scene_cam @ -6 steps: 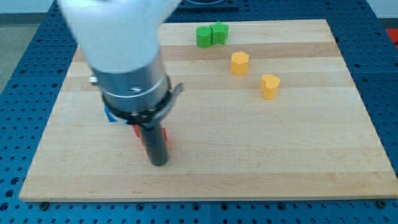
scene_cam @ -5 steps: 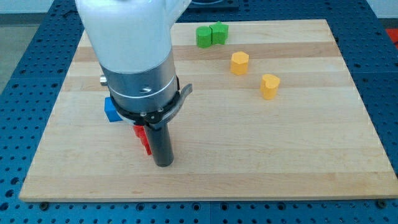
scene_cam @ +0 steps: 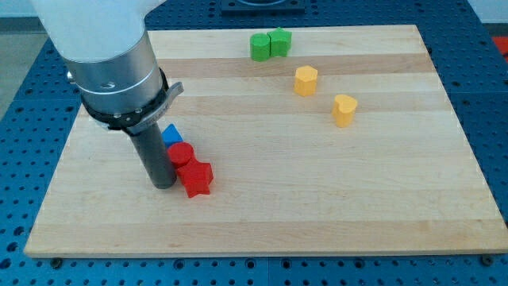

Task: Push the red star slightly up and right

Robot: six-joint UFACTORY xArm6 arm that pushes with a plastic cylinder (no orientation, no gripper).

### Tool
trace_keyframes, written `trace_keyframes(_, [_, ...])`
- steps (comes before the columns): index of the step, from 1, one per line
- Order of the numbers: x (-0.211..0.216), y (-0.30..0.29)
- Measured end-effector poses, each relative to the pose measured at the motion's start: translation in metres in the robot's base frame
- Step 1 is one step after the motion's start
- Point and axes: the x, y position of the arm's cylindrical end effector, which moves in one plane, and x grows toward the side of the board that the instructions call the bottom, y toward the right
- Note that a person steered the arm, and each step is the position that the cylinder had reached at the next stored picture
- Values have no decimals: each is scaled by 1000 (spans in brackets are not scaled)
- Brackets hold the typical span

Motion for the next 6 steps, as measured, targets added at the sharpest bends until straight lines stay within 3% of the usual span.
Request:
trace_keyframes(4, [-29,59])
trace_keyframes(6, [-32,38])
